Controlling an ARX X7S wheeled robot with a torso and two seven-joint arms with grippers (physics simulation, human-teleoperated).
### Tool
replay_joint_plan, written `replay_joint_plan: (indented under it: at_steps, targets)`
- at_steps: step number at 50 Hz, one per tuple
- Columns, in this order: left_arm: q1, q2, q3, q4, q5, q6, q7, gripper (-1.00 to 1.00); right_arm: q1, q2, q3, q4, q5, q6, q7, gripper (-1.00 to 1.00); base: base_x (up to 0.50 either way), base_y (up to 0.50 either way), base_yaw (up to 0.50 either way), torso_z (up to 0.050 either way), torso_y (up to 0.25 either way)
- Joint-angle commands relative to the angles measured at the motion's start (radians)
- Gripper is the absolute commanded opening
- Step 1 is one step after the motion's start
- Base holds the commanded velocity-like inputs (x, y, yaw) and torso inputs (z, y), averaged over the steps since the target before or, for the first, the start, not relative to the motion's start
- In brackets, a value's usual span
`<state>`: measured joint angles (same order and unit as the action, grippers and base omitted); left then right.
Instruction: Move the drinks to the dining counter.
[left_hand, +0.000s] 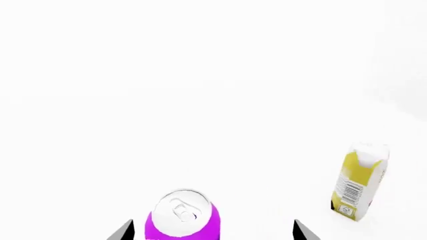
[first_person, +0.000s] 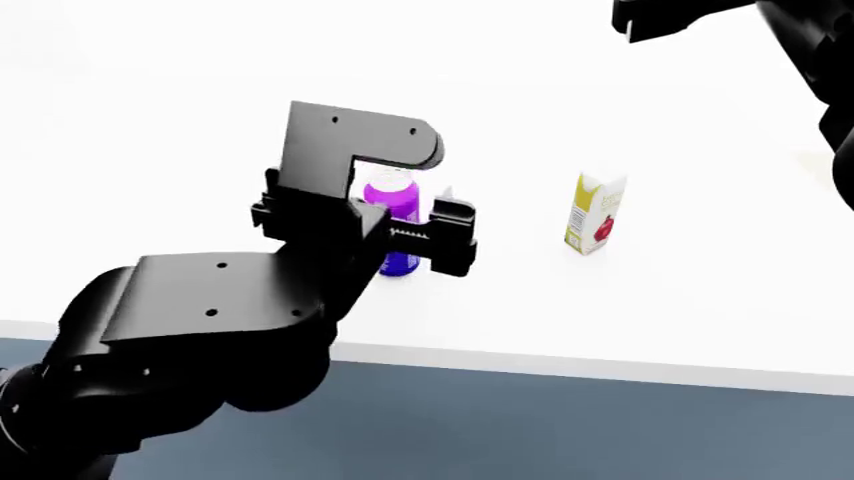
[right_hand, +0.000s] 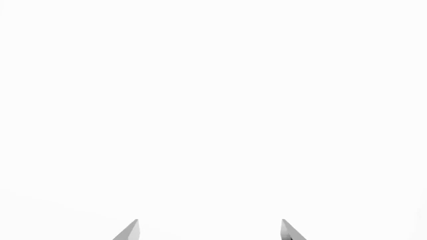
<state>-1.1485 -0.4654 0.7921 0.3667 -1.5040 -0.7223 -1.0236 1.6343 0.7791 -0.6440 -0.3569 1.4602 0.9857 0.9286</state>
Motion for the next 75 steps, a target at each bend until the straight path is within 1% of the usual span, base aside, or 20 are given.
replay_joint_plan:
  at_steps: [1, 5, 11, 13, 15, 23, 46, 48, 49, 50, 51, 54, 56, 75]
  targets:
    - [-0.077, 0.022, -0.063, 0.099, -0.122, 0.015, -0.041, 1.00, 0.010, -0.004, -0.003, -0.001, 0.002, 0.005, -0.001, 1.00, 0.00, 0.00, 0.00, 0.000, 0.000]
    - [-0.120, 0.023, -0.089, 0.114, -0.162, 0.020, -0.067, 1.00, 0.014, -0.005, -0.001, -0.002, 0.003, 0.005, -0.001, 1.00, 0.00, 0.00, 0.00, 0.000, 0.000]
    - [-0.248, 0.011, -0.141, 0.126, -0.242, 0.013, -0.130, 1.00, 0.033, -0.015, -0.009, 0.000, 0.004, 0.018, -0.001, 1.00, 0.00, 0.00, 0.00, 0.000, 0.000]
    - [-0.279, 0.001, -0.155, 0.118, -0.245, 0.012, -0.135, 1.00, 0.040, -0.022, -0.011, 0.004, 0.005, 0.020, -0.004, 1.00, 0.00, 0.00, 0.00, 0.000, 0.000]
    - [-0.304, -0.009, -0.168, 0.105, -0.261, 0.010, -0.143, 1.00, 0.060, -0.027, -0.032, -0.001, -0.010, 0.045, -0.037, 1.00, 0.00, 0.00, 0.00, 0.000, 0.000]
    - [-0.372, -0.033, -0.197, 0.089, -0.290, 0.006, -0.164, 1.00, 0.080, -0.046, -0.019, 0.022, 0.031, 0.048, -0.001, 1.00, 0.04, -0.02, 0.00, 0.000, 0.000]
    - [-0.384, -0.033, -0.195, 0.095, -0.299, 0.010, -0.170, 1.00, 0.096, -0.046, -0.014, 0.019, 0.034, 0.045, -0.001, 1.00, 0.38, -0.40, 0.00, 0.000, 0.000]
    - [-0.385, -0.032, -0.195, 0.097, -0.299, 0.010, -0.169, 1.00, 0.083, -0.044, -0.001, 0.021, 0.053, 0.031, 0.006, 1.00, 0.15, -0.18, 0.00, 0.000, 0.000]
    - [-0.385, -0.032, -0.193, 0.098, -0.297, 0.009, -0.169, 1.00, 0.089, -0.041, -0.011, 0.004, 0.033, 0.037, -0.017, 1.00, 0.00, 0.00, 0.00, 0.000, 0.000]
    - [-0.383, -0.032, -0.193, 0.098, -0.298, 0.011, -0.169, 1.00, 0.067, -0.038, 0.021, -0.013, 0.015, -0.018, -0.029, 1.00, 0.00, 0.00, 0.00, 0.000, 0.000]
    - [-0.382, -0.032, -0.192, 0.099, -0.296, 0.010, -0.169, 1.00, 0.069, -0.036, 0.027, -0.009, 0.022, -0.019, -0.016, 1.00, 0.00, 0.00, 0.00, 0.000, 0.000]
    - [-0.382, -0.031, -0.191, 0.099, -0.297, 0.011, -0.169, 1.00, 0.065, -0.034, 0.038, -0.014, 0.036, -0.033, -0.049, 1.00, 0.00, 0.00, -0.01, 0.000, 0.000]
    - [-0.383, -0.032, -0.192, 0.099, -0.298, 0.012, -0.169, 1.00, 0.061, -0.033, 0.045, -0.010, 0.050, -0.036, -0.023, 1.00, 0.00, -0.06, -0.50, 0.000, 0.000]
    - [-0.386, -0.033, -0.191, 0.101, -0.299, 0.018, -0.170, 1.00, 0.052, -0.033, 0.047, -0.018, 0.045, -0.048, -0.038, 1.00, 0.00, -0.07, -0.50, 0.000, 0.000]
